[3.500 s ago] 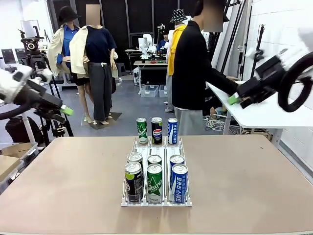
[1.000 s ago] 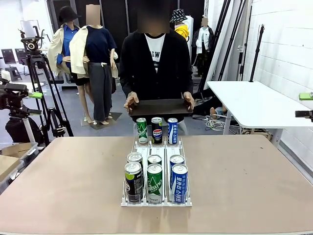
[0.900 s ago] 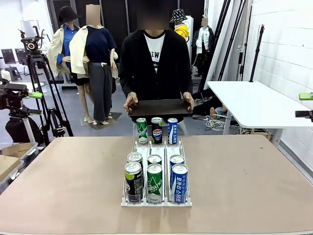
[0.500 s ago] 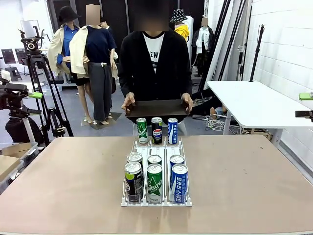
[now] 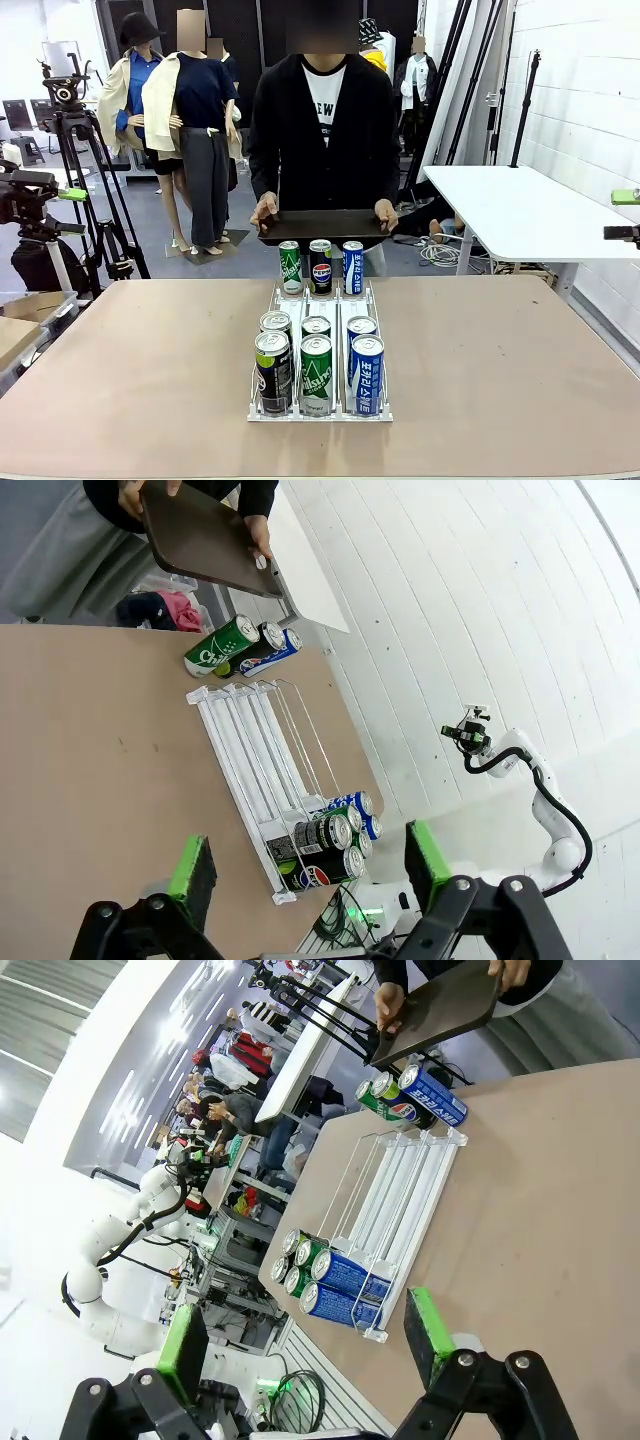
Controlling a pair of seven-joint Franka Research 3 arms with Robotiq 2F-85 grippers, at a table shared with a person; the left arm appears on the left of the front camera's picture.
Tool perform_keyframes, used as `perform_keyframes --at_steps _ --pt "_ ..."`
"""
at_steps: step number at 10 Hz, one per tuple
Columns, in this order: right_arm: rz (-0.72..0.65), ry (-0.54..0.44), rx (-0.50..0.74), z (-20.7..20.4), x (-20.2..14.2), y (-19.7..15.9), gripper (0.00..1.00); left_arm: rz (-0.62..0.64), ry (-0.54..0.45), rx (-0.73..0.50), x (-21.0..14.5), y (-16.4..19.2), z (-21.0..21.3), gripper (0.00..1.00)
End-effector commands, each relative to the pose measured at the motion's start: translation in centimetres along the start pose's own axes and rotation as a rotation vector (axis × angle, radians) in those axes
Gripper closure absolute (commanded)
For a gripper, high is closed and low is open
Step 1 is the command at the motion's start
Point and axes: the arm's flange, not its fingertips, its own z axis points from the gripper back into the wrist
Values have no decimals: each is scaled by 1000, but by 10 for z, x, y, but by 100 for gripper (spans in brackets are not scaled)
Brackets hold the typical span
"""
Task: Retrieve and hand over the desired beverage to the person.
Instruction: Pick up a can of the same type that the person held from the Automatic Can Dispenser.
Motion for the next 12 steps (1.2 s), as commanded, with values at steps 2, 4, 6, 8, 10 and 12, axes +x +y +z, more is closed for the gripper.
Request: perform_keyframes --at_steps 2,4,6,8,10,12 --pt "8 -4 11 0 -1 2 0 12 -6 -18 1 -2 2 0" --pt "8 -4 11 0 -1 2 0 12 -6 -18 1 -2 2 0" --pt "8 -4 11 0 -1 2 0 12 -6 -18 1 -2 2 0" --pt "8 -4 11 0 -1 2 0 12 -6 -18 1 -2 2 0" --pt "8 -4 11 0 -1 2 0 12 -6 -18 1 -2 2 0" --pt "8 -4 11 0 -1 2 0 12 -6 -18 1 -2 2 0"
